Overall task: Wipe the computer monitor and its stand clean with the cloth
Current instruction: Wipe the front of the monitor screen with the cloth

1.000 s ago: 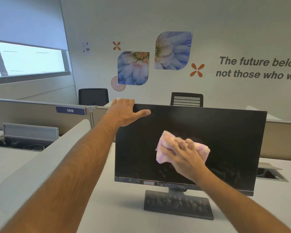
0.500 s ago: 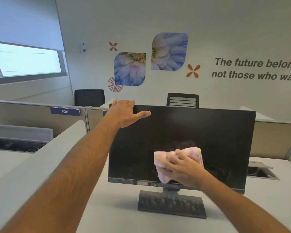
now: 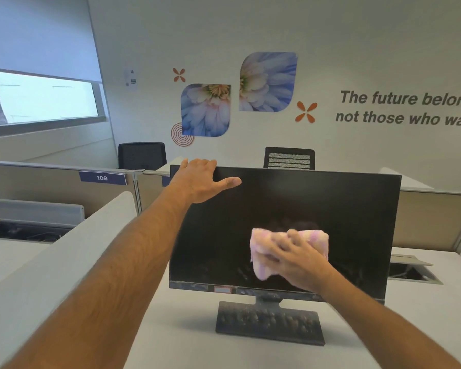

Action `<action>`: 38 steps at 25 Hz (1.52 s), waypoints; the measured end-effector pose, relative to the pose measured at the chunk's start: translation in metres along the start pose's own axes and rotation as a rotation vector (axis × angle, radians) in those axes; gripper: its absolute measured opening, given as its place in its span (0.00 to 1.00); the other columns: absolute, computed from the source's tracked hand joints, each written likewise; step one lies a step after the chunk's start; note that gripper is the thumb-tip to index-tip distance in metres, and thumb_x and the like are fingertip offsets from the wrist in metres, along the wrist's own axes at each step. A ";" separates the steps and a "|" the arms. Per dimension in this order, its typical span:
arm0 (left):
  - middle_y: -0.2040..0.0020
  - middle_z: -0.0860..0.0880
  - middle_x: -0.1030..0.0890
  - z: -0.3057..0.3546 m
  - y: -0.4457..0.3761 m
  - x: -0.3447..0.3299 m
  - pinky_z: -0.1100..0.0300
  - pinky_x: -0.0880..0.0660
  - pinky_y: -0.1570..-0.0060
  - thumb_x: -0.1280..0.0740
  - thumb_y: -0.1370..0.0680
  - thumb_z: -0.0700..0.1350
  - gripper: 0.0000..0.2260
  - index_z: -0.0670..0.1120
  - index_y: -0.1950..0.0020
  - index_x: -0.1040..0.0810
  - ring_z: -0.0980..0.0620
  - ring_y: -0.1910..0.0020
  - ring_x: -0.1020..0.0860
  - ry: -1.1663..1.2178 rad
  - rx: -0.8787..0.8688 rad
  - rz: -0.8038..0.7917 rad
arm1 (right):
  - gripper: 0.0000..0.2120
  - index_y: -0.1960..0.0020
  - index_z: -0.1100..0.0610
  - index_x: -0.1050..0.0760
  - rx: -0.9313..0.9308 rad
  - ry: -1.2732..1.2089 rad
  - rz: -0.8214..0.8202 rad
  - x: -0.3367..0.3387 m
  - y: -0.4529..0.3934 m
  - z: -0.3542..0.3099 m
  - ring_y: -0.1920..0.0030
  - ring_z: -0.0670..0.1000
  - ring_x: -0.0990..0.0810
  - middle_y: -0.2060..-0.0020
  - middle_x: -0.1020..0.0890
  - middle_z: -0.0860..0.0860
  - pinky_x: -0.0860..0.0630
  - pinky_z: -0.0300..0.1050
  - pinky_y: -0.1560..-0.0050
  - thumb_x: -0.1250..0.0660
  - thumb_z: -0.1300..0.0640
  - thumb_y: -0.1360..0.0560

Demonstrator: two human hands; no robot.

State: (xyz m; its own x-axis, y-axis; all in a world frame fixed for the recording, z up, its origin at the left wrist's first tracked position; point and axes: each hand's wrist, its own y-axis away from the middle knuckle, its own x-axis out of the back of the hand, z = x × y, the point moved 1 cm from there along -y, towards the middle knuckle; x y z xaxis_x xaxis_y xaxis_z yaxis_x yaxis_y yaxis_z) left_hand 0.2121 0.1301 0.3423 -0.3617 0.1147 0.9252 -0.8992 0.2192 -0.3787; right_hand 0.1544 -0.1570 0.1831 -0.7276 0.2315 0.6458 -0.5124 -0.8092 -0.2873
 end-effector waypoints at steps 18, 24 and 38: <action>0.25 0.46 0.31 0.036 -0.001 0.000 0.36 0.48 0.24 0.55 0.32 0.79 0.48 0.47 0.24 0.36 0.42 0.25 0.35 -0.017 -0.004 -0.018 | 0.36 0.32 0.49 0.28 -0.060 -0.023 -0.007 -0.001 0.033 0.014 0.40 0.61 0.24 0.33 0.27 0.55 0.24 0.61 0.43 0.20 0.54 0.37; 0.24 0.45 0.32 0.048 -0.004 -0.001 0.36 0.48 0.24 0.56 0.32 0.80 0.49 0.47 0.23 0.37 0.42 0.25 0.35 -0.023 -0.016 -0.035 | 0.39 0.33 0.49 0.28 0.113 0.016 -0.031 -0.007 0.058 0.011 0.42 0.60 0.24 0.35 0.27 0.55 0.22 0.60 0.46 0.18 0.52 0.41; 0.26 0.46 0.30 0.078 -0.008 -0.003 0.35 0.49 0.24 0.55 0.32 0.79 0.47 0.47 0.25 0.35 0.42 0.26 0.34 -0.019 -0.028 -0.031 | 0.37 0.33 0.50 0.27 -0.300 -0.149 0.036 -0.007 0.082 0.045 0.39 0.62 0.24 0.32 0.26 0.57 0.24 0.62 0.43 0.17 0.52 0.38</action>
State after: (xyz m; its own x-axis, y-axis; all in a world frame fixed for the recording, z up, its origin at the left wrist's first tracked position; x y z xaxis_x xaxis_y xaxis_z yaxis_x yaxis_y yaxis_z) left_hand 0.2012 0.0523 0.3448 -0.3385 0.0890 0.9368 -0.9029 0.2498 -0.3499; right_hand 0.1383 -0.2491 0.1869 -0.6843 0.1067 0.7213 -0.6155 -0.6150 -0.4929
